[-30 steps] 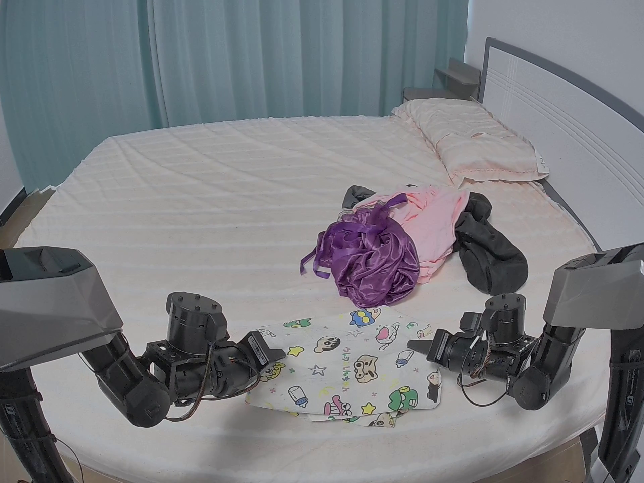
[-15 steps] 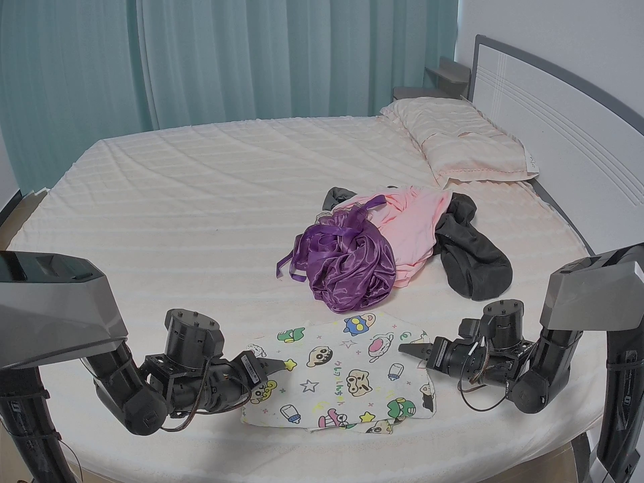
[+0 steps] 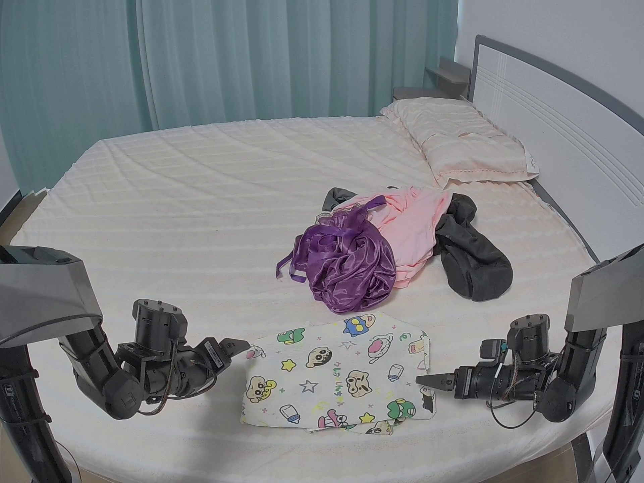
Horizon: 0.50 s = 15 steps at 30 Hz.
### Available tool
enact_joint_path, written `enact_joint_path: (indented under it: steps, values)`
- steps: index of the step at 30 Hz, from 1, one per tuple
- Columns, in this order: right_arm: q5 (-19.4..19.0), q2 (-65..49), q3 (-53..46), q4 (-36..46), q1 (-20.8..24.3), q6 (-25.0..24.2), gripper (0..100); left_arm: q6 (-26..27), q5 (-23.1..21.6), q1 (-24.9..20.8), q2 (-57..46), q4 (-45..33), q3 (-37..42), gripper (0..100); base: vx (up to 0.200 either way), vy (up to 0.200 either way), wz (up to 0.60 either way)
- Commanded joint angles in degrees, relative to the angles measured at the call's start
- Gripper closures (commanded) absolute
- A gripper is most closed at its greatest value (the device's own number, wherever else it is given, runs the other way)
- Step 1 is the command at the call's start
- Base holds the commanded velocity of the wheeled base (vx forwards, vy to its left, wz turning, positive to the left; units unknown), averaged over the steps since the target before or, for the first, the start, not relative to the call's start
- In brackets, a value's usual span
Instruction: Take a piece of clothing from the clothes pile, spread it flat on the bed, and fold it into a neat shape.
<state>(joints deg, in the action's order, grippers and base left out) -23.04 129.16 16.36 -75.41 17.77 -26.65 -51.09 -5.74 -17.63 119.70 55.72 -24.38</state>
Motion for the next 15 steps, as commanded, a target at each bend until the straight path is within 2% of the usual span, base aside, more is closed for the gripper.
enact_joint_path:
  steps: [1, 2, 5, 7, 15]
  values:
    - [-1.39, 0.74, -1.24, -0.44, 0.16, 0.72, 0, -3.31, -1.47, 0.66, -0.34, 0.09, -1.72, 0, 0.000, 0.000, 0.00]
    - [-1.39, 0.74, -1.24, -0.44, 0.16, 0.72, 0, -3.31, -1.47, 0.66, -0.34, 0.09, -1.72, 0, 0.000, 0.000, 0.00]
    - [-2.10, 1.36, -1.24, -0.44, 0.24, 0.72, 0, -8.76, -3.49, 0.14, -0.17, 0.00, -3.04, 0, 0.000, 0.000, 0.00]
    - [-2.89, 1.36, -1.33, -0.44, 0.24, 0.72, 0, -9.82, -3.93, -0.48, 0.62, 0.00, -3.66, 0, 0.000, 0.000, 0.00]
    - [-3.59, 1.27, -1.07, -0.53, 0.33, 0.72, 0, -10.70, -3.49, -2.50, 3.61, -0.09, -7.08, 0, 0.000, 0.000, 0.00]
